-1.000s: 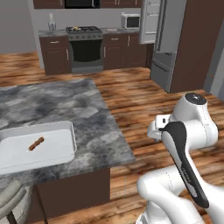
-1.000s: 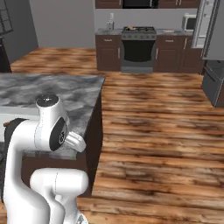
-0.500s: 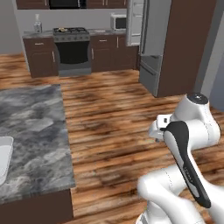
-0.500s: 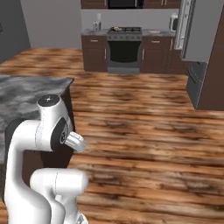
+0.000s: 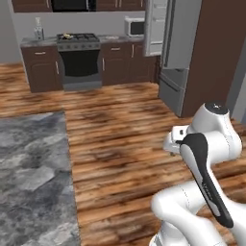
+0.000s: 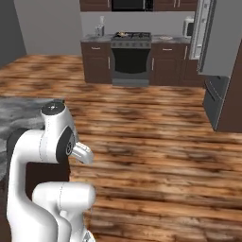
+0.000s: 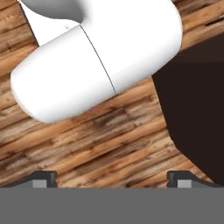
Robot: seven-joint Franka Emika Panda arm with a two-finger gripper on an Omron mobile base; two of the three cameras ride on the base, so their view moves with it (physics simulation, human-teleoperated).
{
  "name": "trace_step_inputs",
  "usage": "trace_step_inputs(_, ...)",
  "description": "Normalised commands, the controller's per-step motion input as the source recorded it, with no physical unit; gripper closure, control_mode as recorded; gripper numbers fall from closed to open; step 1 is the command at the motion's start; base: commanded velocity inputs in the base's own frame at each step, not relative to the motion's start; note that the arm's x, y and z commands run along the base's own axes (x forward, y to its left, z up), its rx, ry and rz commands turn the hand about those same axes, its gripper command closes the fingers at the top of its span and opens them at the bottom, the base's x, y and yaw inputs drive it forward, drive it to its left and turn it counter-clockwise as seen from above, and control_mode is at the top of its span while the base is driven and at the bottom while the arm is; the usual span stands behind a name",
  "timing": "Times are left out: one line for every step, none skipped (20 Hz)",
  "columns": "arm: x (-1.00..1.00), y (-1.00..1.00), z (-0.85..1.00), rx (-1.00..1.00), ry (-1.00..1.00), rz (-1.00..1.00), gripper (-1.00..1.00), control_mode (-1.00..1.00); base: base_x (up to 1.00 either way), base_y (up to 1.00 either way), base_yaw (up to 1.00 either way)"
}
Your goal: Place the cold items (lime and eggplant) from the fridge in one tupperware on the dining counter. Place the warm items (hot dog and kebab skewer) in the stove area in another tupperware.
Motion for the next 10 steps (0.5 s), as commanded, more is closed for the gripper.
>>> trace_step_inputs(0.00, 0.00, 0.00, 0.00, 0.00, 0.00, -1.00, 1.00, 1.00, 0.00, 0.04)
trace_step_inputs(0.00, 0.00, 0.00, 0.00, 0.00, 0.00, -1.00, 1.00, 1.00, 0.00, 0.07)
trace_step_inputs(0.00, 0.00, 0.00, 0.00, 0.00, 0.00, -1.00, 1.00, 1.00, 0.00, 0.09)
trace_step_inputs(0.00, 0.00, 0.00, 0.00, 0.00, 0.00, -1.00, 1.00, 1.00, 0.00, 0.09)
trace_step_inputs(0.00, 0.00, 0.00, 0.00, 0.00, 0.00, -1.00, 1.00, 1.00, 0.00, 0.09)
trace_step_inputs(0.00, 0.00, 0.00, 0.00, 0.00, 0.00, -1.00, 1.00, 1.00, 0.00, 0.11)
trace_step_inputs(0.00, 0.00, 0.00, 0.00, 0.00, 0.00, -1.00, 1.00, 1.00, 0.00, 0.13)
trace_step_inputs(0.00, 0.00, 0.00, 0.00, 0.00, 0.00, -1.00, 1.00, 1.00, 0.00, 0.14)
trace_step_inputs(0.00, 0.00, 0.00, 0.00, 0.00, 0.00, -1.00, 1.00, 1.00, 0.00, 0.14)
trace_step_inputs(0.00, 0.00, 0.00, 0.00, 0.00, 0.00, -1.00, 1.00, 1.00, 0.00, 0.12)
